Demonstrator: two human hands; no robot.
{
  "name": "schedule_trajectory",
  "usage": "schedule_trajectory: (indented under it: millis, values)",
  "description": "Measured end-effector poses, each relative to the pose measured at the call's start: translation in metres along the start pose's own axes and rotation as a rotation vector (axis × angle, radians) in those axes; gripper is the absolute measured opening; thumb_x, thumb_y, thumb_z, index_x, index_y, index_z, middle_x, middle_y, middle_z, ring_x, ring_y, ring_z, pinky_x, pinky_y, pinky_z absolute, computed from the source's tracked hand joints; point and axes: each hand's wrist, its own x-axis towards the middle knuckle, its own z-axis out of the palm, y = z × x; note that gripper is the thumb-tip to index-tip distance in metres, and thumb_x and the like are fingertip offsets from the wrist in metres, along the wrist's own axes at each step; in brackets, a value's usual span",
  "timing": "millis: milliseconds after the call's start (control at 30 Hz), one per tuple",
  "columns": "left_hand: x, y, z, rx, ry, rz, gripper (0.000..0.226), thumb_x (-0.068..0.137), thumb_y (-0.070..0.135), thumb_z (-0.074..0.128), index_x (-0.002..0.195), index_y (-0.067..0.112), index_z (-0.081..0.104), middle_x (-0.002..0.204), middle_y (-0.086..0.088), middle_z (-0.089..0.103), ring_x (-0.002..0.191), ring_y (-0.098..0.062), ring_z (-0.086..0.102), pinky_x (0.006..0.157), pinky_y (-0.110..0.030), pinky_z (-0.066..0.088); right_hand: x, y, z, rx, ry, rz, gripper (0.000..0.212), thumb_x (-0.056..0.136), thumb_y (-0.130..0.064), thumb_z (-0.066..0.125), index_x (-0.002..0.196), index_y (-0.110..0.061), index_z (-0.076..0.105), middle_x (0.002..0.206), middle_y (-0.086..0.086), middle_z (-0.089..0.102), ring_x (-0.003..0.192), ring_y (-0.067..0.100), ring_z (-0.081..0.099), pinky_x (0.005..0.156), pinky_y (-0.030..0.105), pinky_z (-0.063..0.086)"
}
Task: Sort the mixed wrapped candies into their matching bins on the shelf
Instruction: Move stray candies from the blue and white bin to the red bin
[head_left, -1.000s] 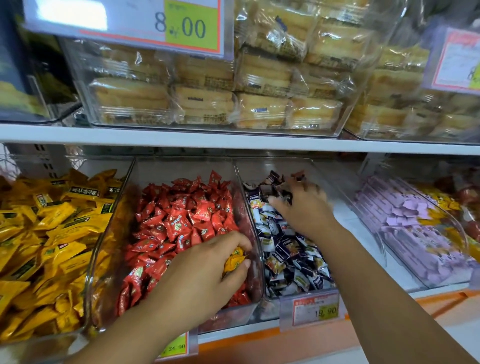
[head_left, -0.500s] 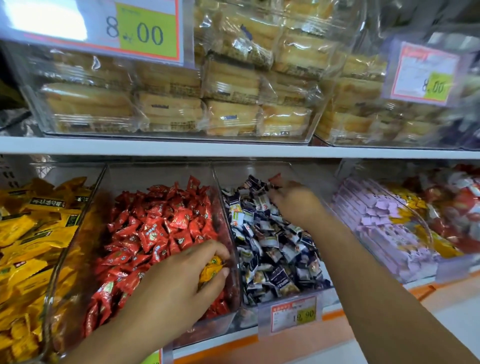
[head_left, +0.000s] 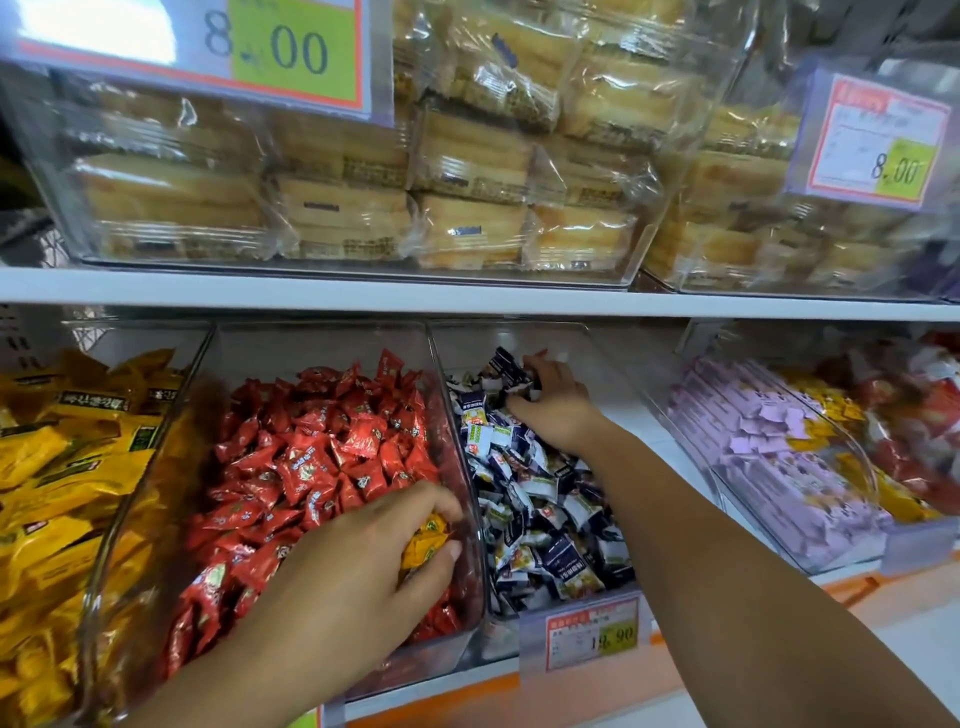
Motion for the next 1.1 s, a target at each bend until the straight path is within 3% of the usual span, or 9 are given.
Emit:
schedule_trajectory:
  millis: [100,200,300,433,533,733,900,1000,1100]
  values:
    - [-0.001,0.000,-0.001,0.003,-0.003,0.001,0.017,0.092,0.055,0.045,0.108,0.051,0.040,0.103,0.056,0.033,0.071,-0.011,0.057,0.054,-0.014,0.036,0.000,0.005,-0.003,0.083,0.047,-0.012,0.065,0.084,-0.039,0.062,0.144,-0.034,0.036,0.148,0.001,0.034,0.129,0.026,0.036,0.103,0.037,0.038]
    - [-0.001,0.000,0.000,-0.004,-0.014,0.004,0.015,0.093,0.052,0.046,0.107,0.048,0.043,0.096,0.058,0.034,0.061,-0.013,0.053,0.049,-0.016,0.032,-0.003,0.006,-0.004,0.153,0.034,-0.059,0.057,0.080,-0.033,0.066,0.133,-0.038,0.048,0.139,0.002,0.046,0.084,0.009,0.045,0.073,0.026,0.042]
    - [0.000,0.000,0.000,-0.006,-0.010,0.016,0.013,0.093,0.052,0.047,0.105,0.049,0.043,0.100,0.054,0.037,0.070,-0.018,0.057,0.054,-0.020,0.037,-0.015,-0.004,-0.009,0.178,-0.011,-0.054,0.051,0.079,-0.033,0.069,0.127,-0.030,0.053,0.123,0.005,0.053,0.085,0.012,0.056,0.058,0.019,0.041]
    - [-0.001,0.000,-0.001,-0.018,-0.012,0.021,0.013,0.093,0.051,0.047,0.105,0.049,0.043,0.100,0.054,0.036,0.073,-0.019,0.057,0.054,-0.020,0.036,-0.051,-0.014,-0.012,0.184,-0.093,-0.204,0.025,0.089,-0.032,0.065,0.111,-0.023,0.059,0.108,-0.010,0.056,0.098,0.008,0.057,0.082,0.028,0.045]
    - [-0.001,-0.001,0.000,-0.010,-0.011,0.016,0.014,0.093,0.050,0.047,0.107,0.047,0.044,0.096,0.057,0.035,0.068,-0.014,0.056,0.050,-0.017,0.032,-0.075,-0.011,-0.019,0.120,-0.117,-0.220,0.038,0.088,-0.039,0.067,0.123,-0.029,0.057,0.125,-0.020,0.044,0.124,0.005,0.040,0.103,0.025,0.031]
    - [-0.001,-0.001,0.000,-0.022,0.003,0.028,0.017,0.094,0.048,0.047,0.110,0.045,0.045,0.095,0.056,0.036,0.055,-0.015,0.052,0.046,-0.017,0.029,-0.121,-0.013,-0.048,0.266,-0.229,-0.262,0.026,0.088,-0.037,0.067,0.113,-0.041,0.068,0.130,-0.029,0.050,0.122,-0.009,0.043,0.098,0.015,0.032]
    - [-0.001,0.000,0.001,-0.019,0.009,0.039,0.016,0.094,0.046,0.049,0.110,0.044,0.047,0.090,0.057,0.038,0.049,-0.010,0.047,0.044,-0.018,0.028,-0.118,0.005,-0.057,0.330,0.134,-0.135,0.030,0.099,-0.017,0.052,0.099,-0.043,0.067,0.115,-0.018,0.064,0.107,-0.001,0.059,0.084,0.018,0.048]
    - [-0.001,0.000,0.001,-0.031,0.017,0.037,0.015,0.094,0.044,0.050,0.109,0.044,0.048,0.087,0.056,0.040,0.052,-0.006,0.049,0.045,-0.018,0.028,-0.111,0.011,-0.050,0.241,0.074,-0.077,0.027,0.100,-0.019,0.051,0.116,-0.035,0.064,0.122,-0.007,0.061,0.108,0.026,0.062,0.082,0.025,0.052]
    - [0.000,-0.002,0.002,-0.044,0.035,0.044,0.014,0.093,0.044,0.051,0.108,0.043,0.049,0.091,0.053,0.042,0.057,-0.005,0.051,0.046,-0.017,0.028,-0.107,0.006,-0.037,0.098,0.019,-0.107,0.031,0.099,-0.030,0.051,0.130,-0.034,0.056,0.135,-0.006,0.053,0.123,0.014,0.047,0.093,0.017,0.041]
